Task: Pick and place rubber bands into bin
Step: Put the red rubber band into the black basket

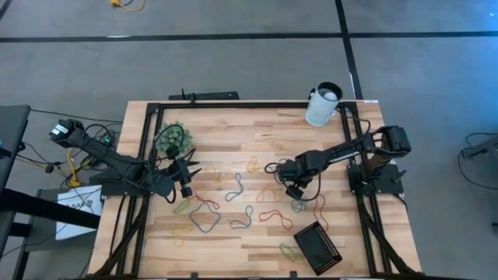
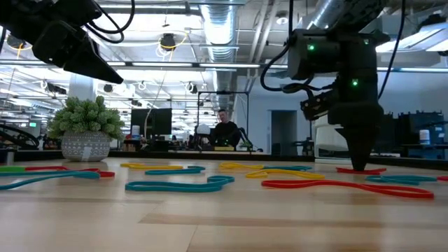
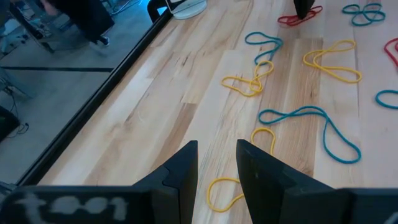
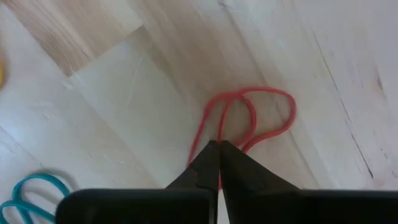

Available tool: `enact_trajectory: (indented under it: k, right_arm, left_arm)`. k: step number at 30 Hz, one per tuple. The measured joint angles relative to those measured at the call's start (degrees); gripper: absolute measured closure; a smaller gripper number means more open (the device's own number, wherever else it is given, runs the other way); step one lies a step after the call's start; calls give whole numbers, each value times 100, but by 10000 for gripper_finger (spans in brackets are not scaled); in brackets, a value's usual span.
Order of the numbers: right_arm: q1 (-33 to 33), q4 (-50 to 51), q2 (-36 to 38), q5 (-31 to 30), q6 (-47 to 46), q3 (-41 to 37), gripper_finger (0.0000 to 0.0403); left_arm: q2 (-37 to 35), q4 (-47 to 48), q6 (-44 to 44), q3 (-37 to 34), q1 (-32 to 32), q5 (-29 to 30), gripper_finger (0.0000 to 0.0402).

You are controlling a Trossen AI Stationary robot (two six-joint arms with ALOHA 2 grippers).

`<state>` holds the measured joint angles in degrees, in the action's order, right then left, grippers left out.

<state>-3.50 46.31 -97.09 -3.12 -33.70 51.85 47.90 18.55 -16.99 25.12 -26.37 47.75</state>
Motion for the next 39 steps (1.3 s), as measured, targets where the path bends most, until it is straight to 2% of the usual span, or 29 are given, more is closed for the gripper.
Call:
enact_trajectory:
  k: [6, 12, 17, 24, 29, 35, 39]
  right_arm:
    - [-192, 1033, 157, -290, -185, 703, 402]
    - [-456, 2111, 176, -290, -385, 1560, 402]
    - [-815, 2861, 176, -126, -616, 2253, 402]
    - [-1444, 4391, 183, 297, -1645, 3240, 402]
    - [-2001, 4214, 288, 798, -1991, 3883, 403]
    - [-2703, 4208, 285, 1034, -3453, 4546, 403]
    - [-3190, 3868, 285, 1137, -4293, 4662, 403]
  left_arm:
    - [0, -2, 11, 0, 2, 66, 301]
    - [0, -2, 32, 0, 0, 88, 301]
    - [0, -6, 37, 0, 2, 109, 301]
    - [0, -7, 42, 0, 2, 109, 301]
    - [-1, -7, 42, 0, 1, 105, 301]
    - [0, -7, 33, 0, 0, 101, 301]
    - [0, -7, 28, 0, 2, 98, 301]
